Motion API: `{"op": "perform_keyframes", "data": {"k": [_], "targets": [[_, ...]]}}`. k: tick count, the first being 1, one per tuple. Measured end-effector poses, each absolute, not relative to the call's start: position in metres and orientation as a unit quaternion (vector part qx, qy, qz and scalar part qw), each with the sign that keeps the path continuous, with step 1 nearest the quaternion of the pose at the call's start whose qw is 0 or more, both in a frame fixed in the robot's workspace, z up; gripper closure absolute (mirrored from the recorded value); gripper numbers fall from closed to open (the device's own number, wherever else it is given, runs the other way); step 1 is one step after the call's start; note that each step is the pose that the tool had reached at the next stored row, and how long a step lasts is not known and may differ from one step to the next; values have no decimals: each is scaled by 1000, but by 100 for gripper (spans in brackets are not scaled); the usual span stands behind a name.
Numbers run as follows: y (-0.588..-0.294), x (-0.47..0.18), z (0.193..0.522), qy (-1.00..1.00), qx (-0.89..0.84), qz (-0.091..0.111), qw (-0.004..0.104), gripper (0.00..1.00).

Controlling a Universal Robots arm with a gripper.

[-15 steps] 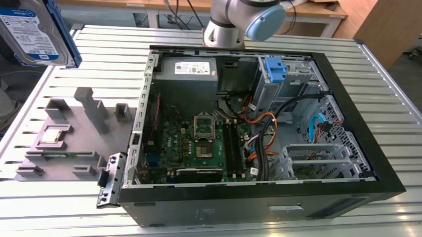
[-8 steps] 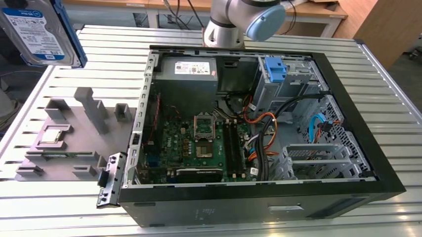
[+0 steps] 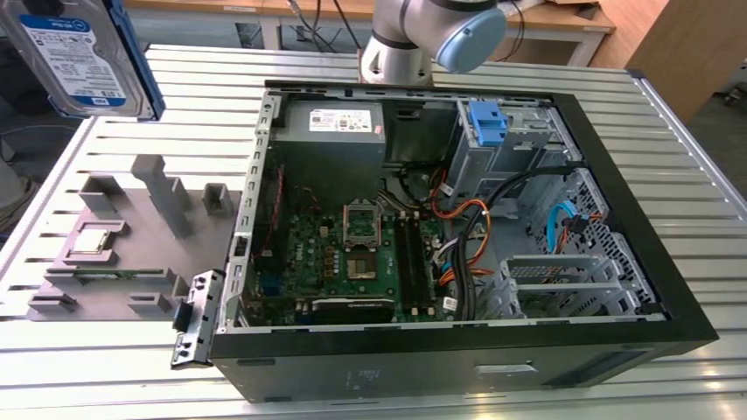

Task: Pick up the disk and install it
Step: 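Pick up the disk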

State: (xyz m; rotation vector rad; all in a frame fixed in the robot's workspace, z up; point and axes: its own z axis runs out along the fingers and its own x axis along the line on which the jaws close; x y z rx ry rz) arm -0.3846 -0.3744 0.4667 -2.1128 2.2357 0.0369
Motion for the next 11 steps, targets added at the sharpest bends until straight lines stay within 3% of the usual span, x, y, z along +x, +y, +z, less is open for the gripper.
{"op": "perform_keyframes", "data": {"k": [11], "targets": [[-374,-369,467,726,-686,12,33,65]]}}
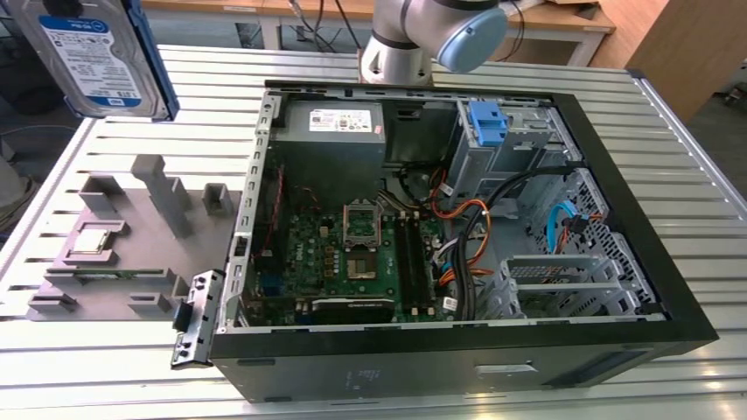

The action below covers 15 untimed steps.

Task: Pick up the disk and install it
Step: 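Pick up the disk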

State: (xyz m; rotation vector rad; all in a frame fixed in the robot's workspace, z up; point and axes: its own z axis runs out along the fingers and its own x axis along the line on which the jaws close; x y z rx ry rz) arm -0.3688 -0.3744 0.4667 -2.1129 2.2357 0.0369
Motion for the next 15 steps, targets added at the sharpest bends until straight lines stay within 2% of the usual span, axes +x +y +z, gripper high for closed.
{"op": "perform_keyframes", "data": {"k": [15], "targets": [[-374,-349,467,726,-686,12,33,65]]}}
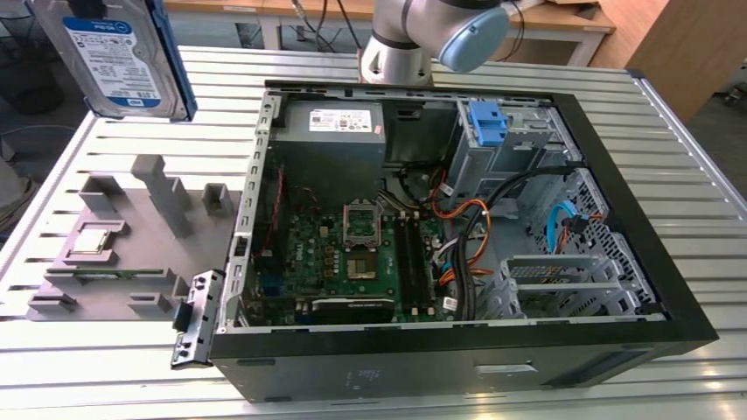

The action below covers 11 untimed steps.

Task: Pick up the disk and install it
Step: 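Pick up the disk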

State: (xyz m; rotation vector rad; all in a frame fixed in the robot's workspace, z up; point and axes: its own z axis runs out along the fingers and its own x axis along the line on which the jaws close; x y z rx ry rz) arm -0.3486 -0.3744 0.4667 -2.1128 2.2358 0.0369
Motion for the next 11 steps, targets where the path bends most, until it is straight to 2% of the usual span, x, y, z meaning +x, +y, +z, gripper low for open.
{"op": "perform_keyframes", "data": {"k": [11], "targets": [[-374,-333,467,726,-686,12,33,65]]}}
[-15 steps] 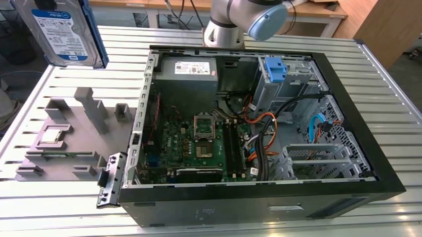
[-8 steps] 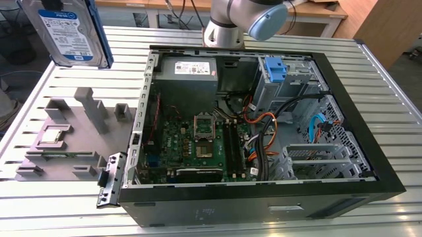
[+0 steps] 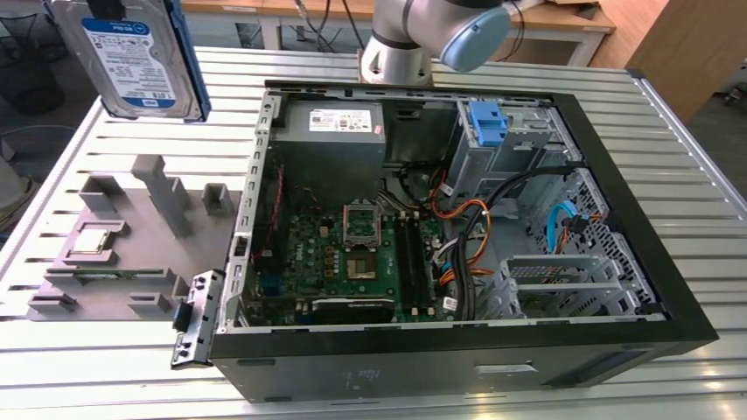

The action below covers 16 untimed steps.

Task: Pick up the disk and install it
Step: 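Pick up the disk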

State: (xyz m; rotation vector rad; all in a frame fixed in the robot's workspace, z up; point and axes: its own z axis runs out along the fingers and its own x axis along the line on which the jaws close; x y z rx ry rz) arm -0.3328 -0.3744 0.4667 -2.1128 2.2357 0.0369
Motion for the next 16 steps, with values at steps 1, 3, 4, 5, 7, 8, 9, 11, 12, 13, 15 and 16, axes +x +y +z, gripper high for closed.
{"op": "perform_keyframes", "data": {"k": [1,3,4,5,7,8,9,11,12,13,15,16], "targets": [[-374,-331,467,726,-686,12,33,65],[-374,-328,467,726,-686,12,33,65],[-374,-327,467,726,-686,12,33,65],[-374,-325,467,726,-686,12,33,65],[-374,-321,467,726,-686,12,33,65],[-374,-320,467,726,-686,12,33,65],[-374,-318,467,726,-686,12,33,65],[-374,-314,467,726,-686,12,33,65],[-374,-313,467,726,-686,12,33,65],[-374,-311,467,726,-686,12,33,65],[-374,-303,467,726,-686,12,33,65],[-374,-303,467,726,-686,12,33,65]]}}
